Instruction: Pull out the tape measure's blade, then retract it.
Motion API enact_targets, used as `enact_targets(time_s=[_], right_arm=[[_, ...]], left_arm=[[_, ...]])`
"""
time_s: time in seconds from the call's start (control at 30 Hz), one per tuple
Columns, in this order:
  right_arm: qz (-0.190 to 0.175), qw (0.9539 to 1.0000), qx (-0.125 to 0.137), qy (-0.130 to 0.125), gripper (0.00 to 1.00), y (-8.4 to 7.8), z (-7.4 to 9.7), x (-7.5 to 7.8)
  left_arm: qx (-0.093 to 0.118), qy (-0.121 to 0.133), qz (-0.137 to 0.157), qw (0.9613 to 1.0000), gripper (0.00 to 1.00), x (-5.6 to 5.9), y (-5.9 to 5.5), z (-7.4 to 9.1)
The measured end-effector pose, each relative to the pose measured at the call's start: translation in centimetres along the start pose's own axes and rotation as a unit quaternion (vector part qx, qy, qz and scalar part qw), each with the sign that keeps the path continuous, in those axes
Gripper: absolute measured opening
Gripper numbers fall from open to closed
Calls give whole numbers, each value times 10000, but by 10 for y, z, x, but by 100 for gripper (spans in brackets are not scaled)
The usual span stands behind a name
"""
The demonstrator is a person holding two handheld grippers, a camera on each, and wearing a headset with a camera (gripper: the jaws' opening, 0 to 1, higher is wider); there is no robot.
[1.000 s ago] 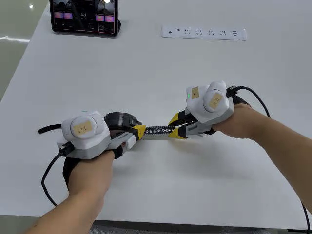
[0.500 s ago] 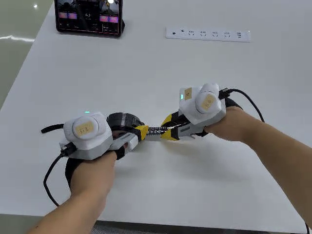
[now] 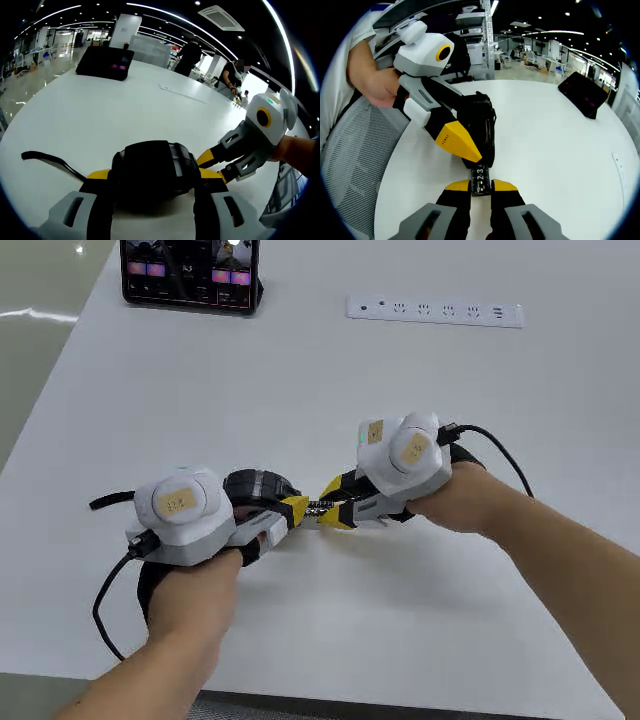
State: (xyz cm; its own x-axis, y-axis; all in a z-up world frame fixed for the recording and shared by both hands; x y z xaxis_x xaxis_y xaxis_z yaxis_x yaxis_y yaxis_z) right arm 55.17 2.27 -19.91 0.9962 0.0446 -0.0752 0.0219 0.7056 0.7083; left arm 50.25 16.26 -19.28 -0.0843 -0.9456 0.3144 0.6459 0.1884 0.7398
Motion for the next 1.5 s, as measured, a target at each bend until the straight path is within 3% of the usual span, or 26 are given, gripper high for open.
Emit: enact_targets(time_s=[0.27,0.73,0.97,1.5], right_arm=[[15,10000,74,12,11,10,-12,0],[-30,9999,97,-33,12,10,-12,-1],[17,9999,-115,-14,12,8,-17,-5],[-52,10000,-26,-74,15,9,-10,-2]], left_arm=[[0,-21,24,10000,61,0,0,1],[17,-21,25,10000,61,0,0,1],[-51,11,-292,9996,63,4,-1,1],[-112,-60,-235,9996,62,3,1,2]])
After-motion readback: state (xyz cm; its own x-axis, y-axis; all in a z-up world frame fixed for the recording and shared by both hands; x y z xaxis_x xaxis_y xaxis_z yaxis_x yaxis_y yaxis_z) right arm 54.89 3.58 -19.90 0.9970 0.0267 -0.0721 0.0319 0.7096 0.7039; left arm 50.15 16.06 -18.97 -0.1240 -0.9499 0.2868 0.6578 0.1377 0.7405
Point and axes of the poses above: the centre of the closed fingertips' face, and the gripper's own axes: z roughly backward along the fingers, x roughly to its right, y roughly out of its top, the point moved 8 cm from there along z, roughly backward along the fingers
